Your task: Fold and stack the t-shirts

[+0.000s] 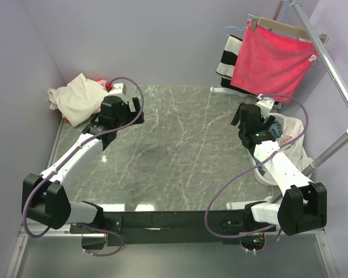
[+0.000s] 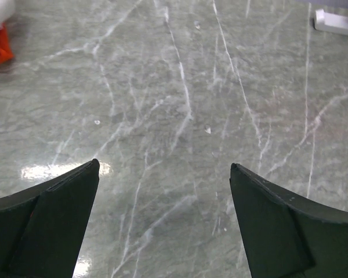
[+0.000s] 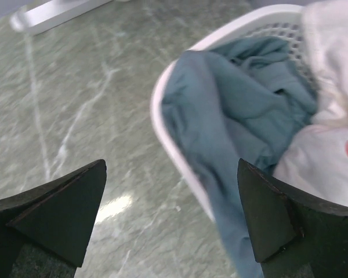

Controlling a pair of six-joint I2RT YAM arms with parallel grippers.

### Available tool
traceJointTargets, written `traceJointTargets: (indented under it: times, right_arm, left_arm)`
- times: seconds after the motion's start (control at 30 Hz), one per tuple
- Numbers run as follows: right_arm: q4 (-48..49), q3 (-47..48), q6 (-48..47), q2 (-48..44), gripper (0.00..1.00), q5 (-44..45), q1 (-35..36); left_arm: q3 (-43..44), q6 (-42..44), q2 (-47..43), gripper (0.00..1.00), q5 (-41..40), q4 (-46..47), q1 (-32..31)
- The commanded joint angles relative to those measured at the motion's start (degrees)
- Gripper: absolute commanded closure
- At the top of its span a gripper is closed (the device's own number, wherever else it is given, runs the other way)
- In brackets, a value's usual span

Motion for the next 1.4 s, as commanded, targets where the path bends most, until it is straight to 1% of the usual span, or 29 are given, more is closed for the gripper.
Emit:
traceJointTargets:
  times: [0.0, 0.17, 0.33, 0.5, 0.6, 0.67, 0.7, 0.77, 0.8, 0.87, 0.9, 0.97, 1.0, 1.03, 1.1, 1.13, 1.2, 1.23, 1.33, 1.37]
  right_arm:
    - [-0.29, 0.22, 1.53, -0.38, 0.00, 0.25, -3.81]
    - [-3.28, 1.80, 3.20, 1.90, 0.00, -0.01, -7.67]
    - [-4.59, 2.85, 4.08, 5.06, 0.00, -2.99, -9.97]
    - [-6.97, 5.58, 4.52, 11.21, 0.00, -3.88, -11.20]
    - [-6.36, 5.76, 4.78, 13.68, 0.04, -3.96, -12.87]
    - [-5.83, 5.23, 4.87, 14.64, 0.10, -4.31, -13.75]
    - [-5.48, 5.14, 4.96, 14.91, 0.16, -4.32, -14.10]
    - [-5.48, 4.88, 5.04, 15.52, 0.23, -4.67, -14.89]
    - [-5.48, 4.79, 5.05, 15.70, 0.31, -4.93, -15.15]
    - [-5.57, 4.70, 4.78, 15.53, 0.42, -6.33, -15.85]
    - [-5.04, 4.44, 4.70, 15.44, 0.53, -7.12, -16.03]
    - [-4.69, 4.17, 4.26, 14.39, 0.72, -8.27, -16.38]
    - [-3.99, 4.00, 3.73, 13.69, 0.89, -9.58, -16.39]
    - [-3.46, 3.48, 2.07, 11.16, 1.00, -10.81, -16.30]
    - [-0.75, 1.98, 1.01, 6.76, 1.00, -13.79, -15.86]
    - [-0.12, 1.11, 0.31, 1.78, 1.00, -14.77, -15.68]
    - [-0.03, 1.45, 0.12, -2.73, 1.00, -16.00, -14.55]
    - [-0.38, 2.84, -0.05, -6.41, 1.00, -16.88, -13.93]
    - [-3.10, 7.23, -1.36, -11.61, 1.00, -16.53, -11.73]
    - [-3.45, 8.47, -1.89, -12.59, 1.00, -17.49, -9.90]
  left_arm:
    - [2.81, -0.57, -0.57, 0.01, -3.00, 0.18, -0.21]
    - [2.46, -0.39, -0.40, 0.01, 1.92, 1.32, -0.21]
    - [2.20, -0.04, 0.57, 0.01, 5.70, 1.23, -0.21]
    - [1.67, -0.22, 1.36, 0.01, 7.81, 1.50, -0.12]
    - [1.58, -0.48, 1.71, 0.01, 8.52, 1.41, -0.03]
    - [1.49, -0.83, 1.97, 0.01, 8.43, 1.06, 0.23]
    - [1.41, -0.74, 1.97, 0.01, 8.61, 1.06, 0.32]
    - [1.23, -0.92, 2.15, 0.01, 8.34, 0.97, 0.49]
    - [1.23, -0.92, 2.32, 0.01, 8.26, 0.80, 0.50]
    - [1.41, -0.92, 2.67, 0.01, 8.96, 0.88, 0.67]
    - [1.49, -0.92, 2.94, 0.00, 9.22, 0.88, 0.67]
    - [1.93, -1.09, 3.64, 0.01, 10.36, 0.71, 0.76]
    - [2.02, -1.27, 3.90, 0.01, 10.63, 0.53, 0.76]
    - [1.85, -1.53, 3.99, 0.00, 10.89, 0.70, 0.85]
    - [0.88, -1.97, 3.56, 0.01, 13.70, 2.54, 1.46]
    - [-0.77, -2.41, 3.12, 0.01, 14.14, 3.60, 1.72]
    - [-2.45, -3.03, 1.36, 0.00, 16.42, 5.62, 2.78]
    - [-3.16, -3.20, 0.84, 0.01, 16.86, 6.59, 3.04]
    - [-2.64, -3.21, 1.44, 0.00, 17.83, 6.08, 4.10]
    - [-2.20, -2.94, 1.79, 0.01, 17.92, 5.63, 4.10]
